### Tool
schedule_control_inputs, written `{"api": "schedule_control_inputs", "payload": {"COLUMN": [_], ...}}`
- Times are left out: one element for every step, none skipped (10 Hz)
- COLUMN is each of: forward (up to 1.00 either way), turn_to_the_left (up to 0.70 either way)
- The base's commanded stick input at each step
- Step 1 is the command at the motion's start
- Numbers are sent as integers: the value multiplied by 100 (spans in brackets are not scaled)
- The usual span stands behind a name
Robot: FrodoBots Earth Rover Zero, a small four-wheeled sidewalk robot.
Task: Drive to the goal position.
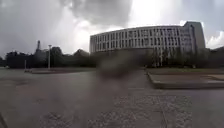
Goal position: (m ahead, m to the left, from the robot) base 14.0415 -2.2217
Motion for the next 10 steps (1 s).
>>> {"api": "schedule_control_inputs", "payload": {"forward": [70,70,70,70,70,70,70,70,70,70], "turn_to_the_left": [0,0,0,0,0,0,0,0,0,0]}}
